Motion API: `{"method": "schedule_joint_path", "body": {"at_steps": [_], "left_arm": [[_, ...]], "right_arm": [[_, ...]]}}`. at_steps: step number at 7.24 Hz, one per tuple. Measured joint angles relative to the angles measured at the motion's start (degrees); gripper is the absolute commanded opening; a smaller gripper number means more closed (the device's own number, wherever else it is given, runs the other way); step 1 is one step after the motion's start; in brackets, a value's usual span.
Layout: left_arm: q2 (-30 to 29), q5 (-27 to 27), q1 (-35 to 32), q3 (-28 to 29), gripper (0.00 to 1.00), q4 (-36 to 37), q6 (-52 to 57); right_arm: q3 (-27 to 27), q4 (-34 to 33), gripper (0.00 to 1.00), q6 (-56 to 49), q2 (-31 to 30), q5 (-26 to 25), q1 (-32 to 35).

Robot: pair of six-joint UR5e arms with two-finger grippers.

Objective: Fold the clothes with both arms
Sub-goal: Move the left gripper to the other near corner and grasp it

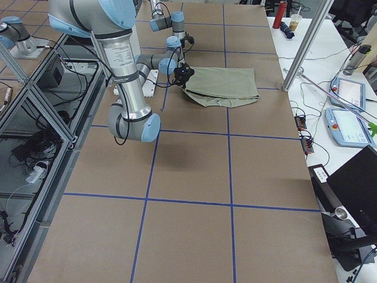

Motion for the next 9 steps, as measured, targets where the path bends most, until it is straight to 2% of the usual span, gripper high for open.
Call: {"method": "schedule_joint_path", "body": {"at_steps": [1,3,4,5,6,9], "left_arm": [[-0.2,0.1,0.0,0.4,0.38,0.0,0.0],[-0.2,0.1,-0.2,0.7,0.37,0.0,0.0],[-0.2,0.2,-0.2,0.9,0.33,0.0,0.1],[-0.2,0.6,-0.3,1.3,0.24,0.0,0.1],[-0.2,1.1,-0.3,1.6,0.0,0.0,0.2],[-0.2,1.4,-0.5,1.6,0.0,0.0,0.7]], "right_arm": [[0.0,0.0,0.0,0.0,0.0,0.0,0.0],[0.1,0.0,0.0,0.0,0.0,0.0,0.0],[0.1,0.0,0.0,0.0,0.0,0.0,0.0],[0.1,0.0,0.0,0.0,-0.1,-0.1,0.0],[0.2,0.0,0.0,0.0,-0.2,-0.1,0.0],[0.2,0.0,0.0,-0.1,-0.4,0.0,0.0]]}}
